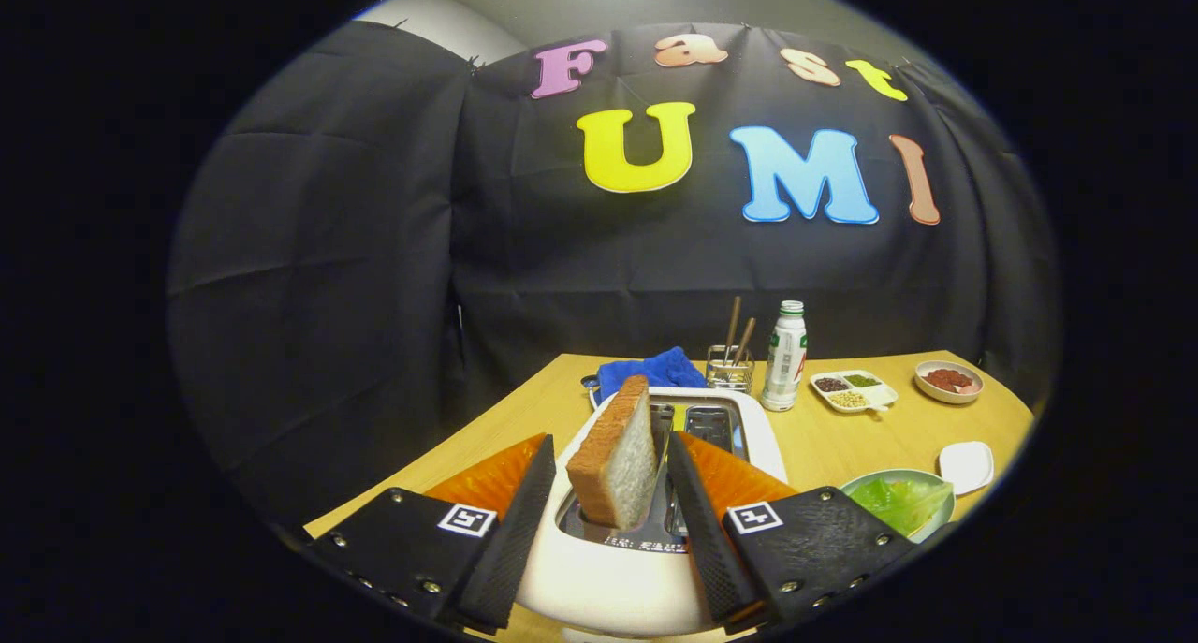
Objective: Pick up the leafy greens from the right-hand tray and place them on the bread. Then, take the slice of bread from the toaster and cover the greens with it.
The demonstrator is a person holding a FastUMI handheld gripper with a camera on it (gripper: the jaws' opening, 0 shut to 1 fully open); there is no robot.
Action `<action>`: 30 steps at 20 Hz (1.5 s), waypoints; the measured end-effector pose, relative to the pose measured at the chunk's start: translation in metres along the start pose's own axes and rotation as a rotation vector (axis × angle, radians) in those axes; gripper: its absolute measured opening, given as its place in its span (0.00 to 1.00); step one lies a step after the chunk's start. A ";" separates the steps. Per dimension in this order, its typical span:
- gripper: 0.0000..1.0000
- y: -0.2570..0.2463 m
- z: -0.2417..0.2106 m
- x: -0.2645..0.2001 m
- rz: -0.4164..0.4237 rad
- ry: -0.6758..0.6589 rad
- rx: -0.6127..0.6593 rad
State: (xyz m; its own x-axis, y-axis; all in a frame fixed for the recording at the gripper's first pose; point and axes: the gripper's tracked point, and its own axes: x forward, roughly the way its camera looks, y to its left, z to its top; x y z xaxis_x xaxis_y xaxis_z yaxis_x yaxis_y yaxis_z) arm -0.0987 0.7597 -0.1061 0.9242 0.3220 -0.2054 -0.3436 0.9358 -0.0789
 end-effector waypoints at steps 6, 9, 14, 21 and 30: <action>0.48 0.003 0.004 0.003 -0.007 -0.018 -0.060; 0.30 -0.002 0.004 0.008 -0.023 -0.023 -0.081; 0.14 -0.010 0.009 0.013 -0.004 -0.025 -0.040; 0.13 -0.014 0.024 0.006 0.015 -0.057 -0.029; 0.13 0.000 0.037 0.005 0.063 -0.082 -0.060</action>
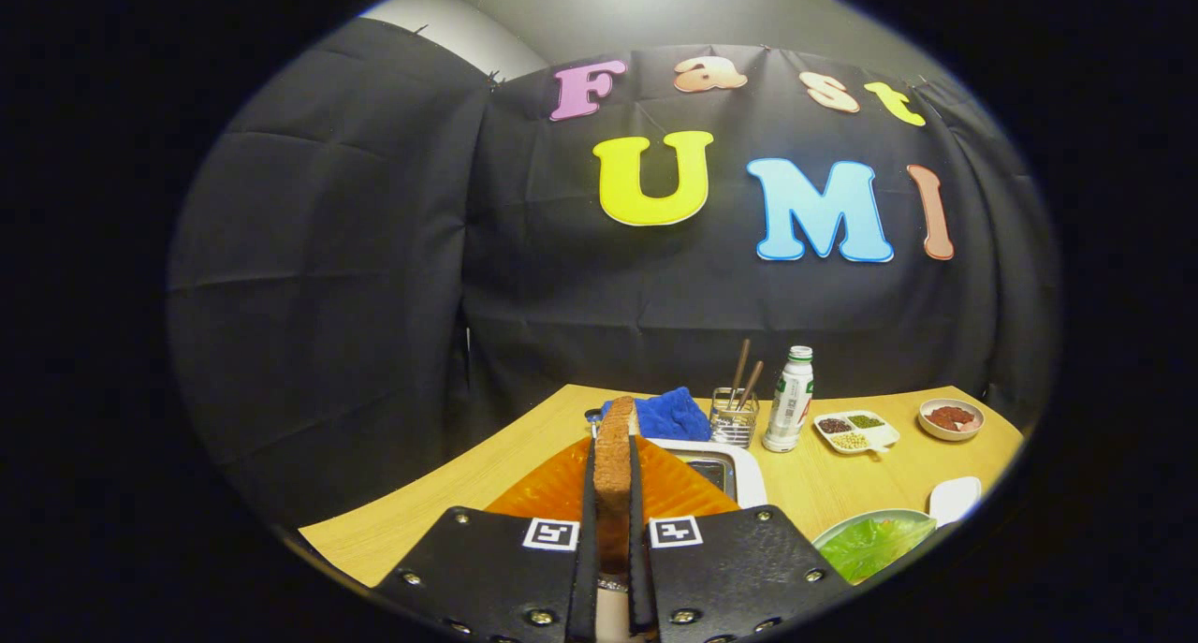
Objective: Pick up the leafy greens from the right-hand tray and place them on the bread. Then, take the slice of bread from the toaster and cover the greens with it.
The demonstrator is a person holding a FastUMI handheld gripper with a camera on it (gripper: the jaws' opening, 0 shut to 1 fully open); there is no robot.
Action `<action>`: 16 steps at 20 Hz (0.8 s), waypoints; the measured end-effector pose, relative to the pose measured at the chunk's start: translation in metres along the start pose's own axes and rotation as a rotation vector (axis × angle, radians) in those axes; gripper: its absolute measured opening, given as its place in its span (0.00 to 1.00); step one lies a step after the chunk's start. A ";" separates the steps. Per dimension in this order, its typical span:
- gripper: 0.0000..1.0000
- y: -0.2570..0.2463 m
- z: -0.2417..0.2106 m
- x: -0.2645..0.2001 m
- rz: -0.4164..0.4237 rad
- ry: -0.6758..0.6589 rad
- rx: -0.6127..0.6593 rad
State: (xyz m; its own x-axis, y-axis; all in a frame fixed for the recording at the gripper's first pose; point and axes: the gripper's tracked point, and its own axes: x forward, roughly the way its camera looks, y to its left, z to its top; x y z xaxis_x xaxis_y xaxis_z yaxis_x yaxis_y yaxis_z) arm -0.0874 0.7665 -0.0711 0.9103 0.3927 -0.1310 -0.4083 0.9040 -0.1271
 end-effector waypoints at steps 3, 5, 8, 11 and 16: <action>0.08 -0.002 0.002 -0.003 -0.005 -0.019 -0.001; 0.08 -0.004 0.003 -0.007 -0.012 -0.033 0.003; 0.08 0.000 0.003 -0.010 -0.024 -0.035 -0.010; 0.08 0.004 0.012 -0.021 -0.032 -0.081 -0.027; 0.08 0.007 0.045 -0.044 0.013 -0.137 0.006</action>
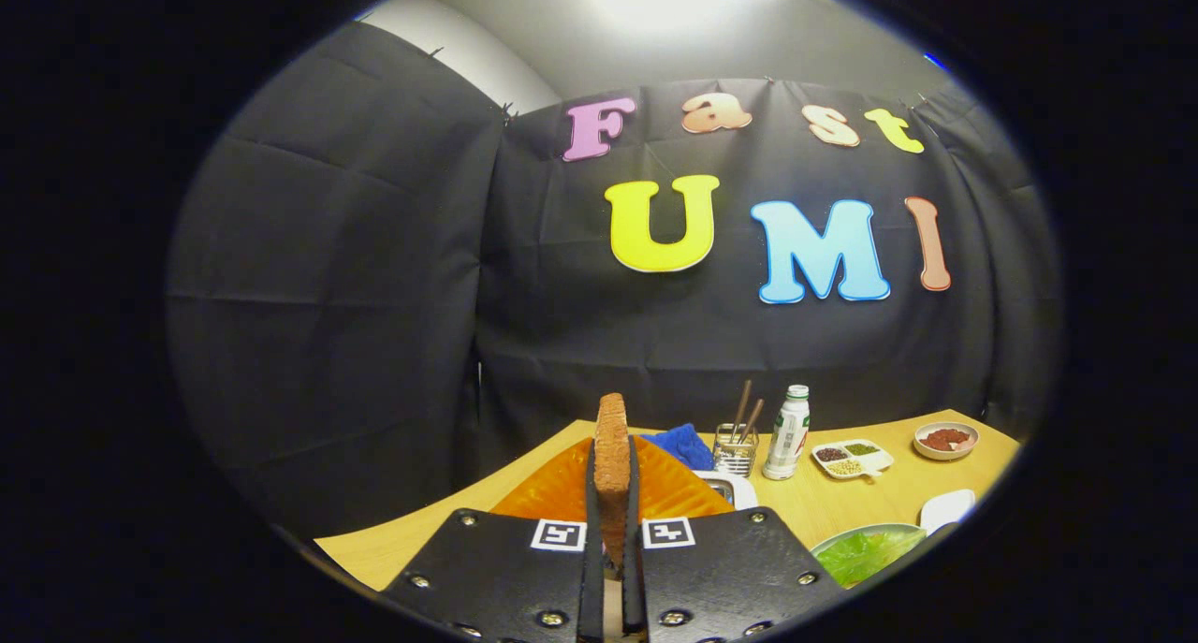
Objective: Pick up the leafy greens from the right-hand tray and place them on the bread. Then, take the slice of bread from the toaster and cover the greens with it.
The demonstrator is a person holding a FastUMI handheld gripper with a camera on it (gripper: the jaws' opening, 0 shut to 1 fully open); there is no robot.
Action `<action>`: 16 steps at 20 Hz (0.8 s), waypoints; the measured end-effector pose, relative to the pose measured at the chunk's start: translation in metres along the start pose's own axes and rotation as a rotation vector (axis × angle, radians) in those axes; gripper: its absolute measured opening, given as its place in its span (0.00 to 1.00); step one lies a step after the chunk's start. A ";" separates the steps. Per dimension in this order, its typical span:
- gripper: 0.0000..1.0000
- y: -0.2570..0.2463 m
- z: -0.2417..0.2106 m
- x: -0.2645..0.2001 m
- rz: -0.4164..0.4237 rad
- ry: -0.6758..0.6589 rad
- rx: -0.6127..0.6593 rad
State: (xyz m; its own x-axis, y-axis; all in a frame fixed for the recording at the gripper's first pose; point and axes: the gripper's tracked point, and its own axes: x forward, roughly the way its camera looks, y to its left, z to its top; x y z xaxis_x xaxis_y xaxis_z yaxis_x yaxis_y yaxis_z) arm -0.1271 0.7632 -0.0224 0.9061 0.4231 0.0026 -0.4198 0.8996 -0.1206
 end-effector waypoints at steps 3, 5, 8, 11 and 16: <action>0.08 0.005 0.007 -0.011 0.049 -0.002 0.001; 0.08 0.006 0.006 -0.020 0.071 -0.005 -0.008; 0.08 -0.005 0.009 -0.031 0.099 -0.013 0.000; 0.08 -0.029 0.013 -0.042 0.099 -0.026 0.007; 0.08 -0.071 0.009 -0.048 0.082 -0.009 0.029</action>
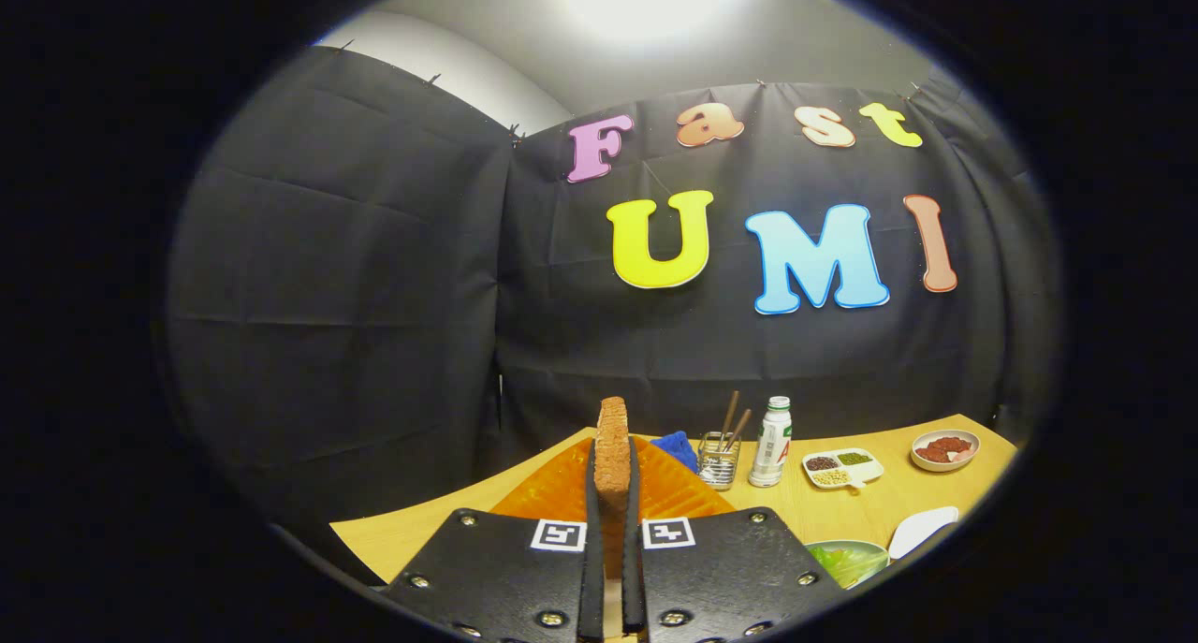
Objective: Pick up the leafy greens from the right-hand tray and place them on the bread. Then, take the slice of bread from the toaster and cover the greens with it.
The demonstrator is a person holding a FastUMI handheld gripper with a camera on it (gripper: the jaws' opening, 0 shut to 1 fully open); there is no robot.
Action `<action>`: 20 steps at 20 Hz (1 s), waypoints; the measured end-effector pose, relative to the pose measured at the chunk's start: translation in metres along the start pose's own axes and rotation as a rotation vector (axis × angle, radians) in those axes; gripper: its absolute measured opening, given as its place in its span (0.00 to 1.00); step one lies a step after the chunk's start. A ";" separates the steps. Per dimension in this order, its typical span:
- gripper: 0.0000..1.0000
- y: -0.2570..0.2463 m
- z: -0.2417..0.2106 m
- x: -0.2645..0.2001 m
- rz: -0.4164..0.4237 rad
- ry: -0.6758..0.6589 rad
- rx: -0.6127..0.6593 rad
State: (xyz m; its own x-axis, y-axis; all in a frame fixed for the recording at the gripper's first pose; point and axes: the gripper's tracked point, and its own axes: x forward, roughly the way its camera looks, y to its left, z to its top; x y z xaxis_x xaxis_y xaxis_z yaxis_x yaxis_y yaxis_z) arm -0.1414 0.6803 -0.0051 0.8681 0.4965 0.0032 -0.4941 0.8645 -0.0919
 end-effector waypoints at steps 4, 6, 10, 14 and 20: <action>0.08 -0.038 -0.007 -0.006 -0.033 0.008 -0.004; 0.08 -0.058 -0.019 -0.007 -0.043 0.031 -0.011; 0.08 -0.102 -0.037 -0.014 -0.070 0.060 0.001; 0.08 -0.137 -0.052 -0.025 -0.090 0.076 -0.018; 0.08 -0.153 -0.078 -0.044 -0.021 0.126 0.077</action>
State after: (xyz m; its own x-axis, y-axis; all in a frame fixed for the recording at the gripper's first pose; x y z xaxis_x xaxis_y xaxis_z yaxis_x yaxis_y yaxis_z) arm -0.0999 0.5201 -0.0693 0.8749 0.4690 -0.1209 -0.4742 0.8802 -0.0168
